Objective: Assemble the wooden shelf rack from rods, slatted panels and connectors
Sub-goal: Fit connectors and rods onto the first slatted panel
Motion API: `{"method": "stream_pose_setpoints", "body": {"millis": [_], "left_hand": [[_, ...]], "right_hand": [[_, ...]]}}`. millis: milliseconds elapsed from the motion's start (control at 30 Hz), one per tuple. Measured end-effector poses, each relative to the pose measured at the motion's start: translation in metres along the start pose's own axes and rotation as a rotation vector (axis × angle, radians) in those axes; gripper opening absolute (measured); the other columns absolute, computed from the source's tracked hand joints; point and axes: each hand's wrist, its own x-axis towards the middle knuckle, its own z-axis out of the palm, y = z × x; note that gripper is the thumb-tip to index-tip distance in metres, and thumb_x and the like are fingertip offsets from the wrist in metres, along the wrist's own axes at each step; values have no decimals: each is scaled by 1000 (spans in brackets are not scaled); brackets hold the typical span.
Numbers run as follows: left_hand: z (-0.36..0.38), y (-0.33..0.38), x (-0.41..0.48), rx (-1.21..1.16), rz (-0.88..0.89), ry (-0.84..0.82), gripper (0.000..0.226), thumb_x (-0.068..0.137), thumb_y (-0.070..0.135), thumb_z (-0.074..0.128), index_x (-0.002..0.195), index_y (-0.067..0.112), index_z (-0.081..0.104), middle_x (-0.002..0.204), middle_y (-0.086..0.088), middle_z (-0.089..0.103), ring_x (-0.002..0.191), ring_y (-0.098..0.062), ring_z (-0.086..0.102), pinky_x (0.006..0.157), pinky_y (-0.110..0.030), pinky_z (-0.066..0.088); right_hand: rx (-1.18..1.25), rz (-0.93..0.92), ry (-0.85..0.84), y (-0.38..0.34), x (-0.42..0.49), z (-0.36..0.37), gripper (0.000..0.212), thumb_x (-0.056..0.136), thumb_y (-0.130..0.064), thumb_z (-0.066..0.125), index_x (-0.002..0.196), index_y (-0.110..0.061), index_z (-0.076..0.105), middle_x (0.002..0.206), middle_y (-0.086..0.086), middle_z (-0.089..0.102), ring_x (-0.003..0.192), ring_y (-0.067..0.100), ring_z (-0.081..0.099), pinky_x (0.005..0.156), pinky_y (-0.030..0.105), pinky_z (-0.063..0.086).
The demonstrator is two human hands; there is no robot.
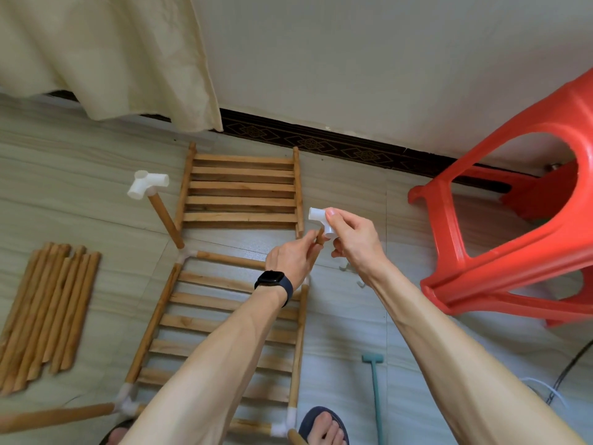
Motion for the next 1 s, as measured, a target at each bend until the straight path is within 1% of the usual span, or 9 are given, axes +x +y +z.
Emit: {"method": "stream_pose_setpoints", "body": {"millis": [133,267,367,433,533,633,733,867,1000], "left_hand": [[-9,1,-3,30,-56,-41,25,105,51,28,127,41,36,95,-4,68,85,-30,64,74,-40,55],[-9,3,-5,-24,-95,-90,27,105,41,38,132,43,37,110,0,67,95,-25,65,80,-41,57],[5,-17,-28,47,-117,-158,46,101,32,50,143,40,32,121,-3,62,105,-26,62,86,-44,56],[20,-39,-53,162,-156,-309,60,99,36,52,152,36,23,142,-8,51,123,-30,53,98,-46,50],[41,-68,-92,325,-197,-570,86,93,49,58,157,42,2,168,-7,4,152,-36,11,120,-55,21],[57,-85,-116,450,-203,-713,107,84,63,65,155,46,-13,163,-1,-27,151,-41,-16,120,-64,0],[70,-91,-124,549,-228,-743,120,78,67,69,151,45,-23,154,-1,-44,146,-45,-26,117,-70,-4],[78,-90,-116,585,-234,-676,123,78,69,68,148,45,-31,152,-4,-47,146,-47,-25,116,-71,-4],[79,-86,-95,546,-286,-647,123,76,75,65,147,45,-31,154,-4,-44,147,-48,-20,115,-72,-1]], "right_hand": [[-39,23,13,-4,-7,6,36,101,-42,53,131,-25,64,86,-9,63,70,5,53,65,27,50],[-104,-10,53,-4,-10,6,39,101,-45,53,131,-24,65,103,-15,62,99,5,56,88,30,49],[20,12,52,0,-21,6,40,99,-48,55,130,-25,66,100,-14,64,82,0,52,74,20,43],[98,57,43,8,-28,3,41,100,-55,48,129,-31,64,103,-11,70,76,2,53,63,17,41],[195,204,80,43,-36,-5,38,104,-55,37,131,-33,52,105,1,72,70,13,56,56,22,43],[91,372,155,102,-50,-14,34,104,-48,41,130,-25,47,105,1,70,72,16,58,62,29,46],[-123,508,165,163,-60,-26,43,99,-43,51,136,-20,46,108,-1,67,86,21,65,80,38,53],[-423,514,131,196,-55,-43,54,97,-31,56,147,-19,41,141,13,48,122,29,55,106,40,43],[-599,407,99,195,-30,-49,58,97,-27,54,150,-32,35,155,11,21,119,34,57,104,40,43]]}}
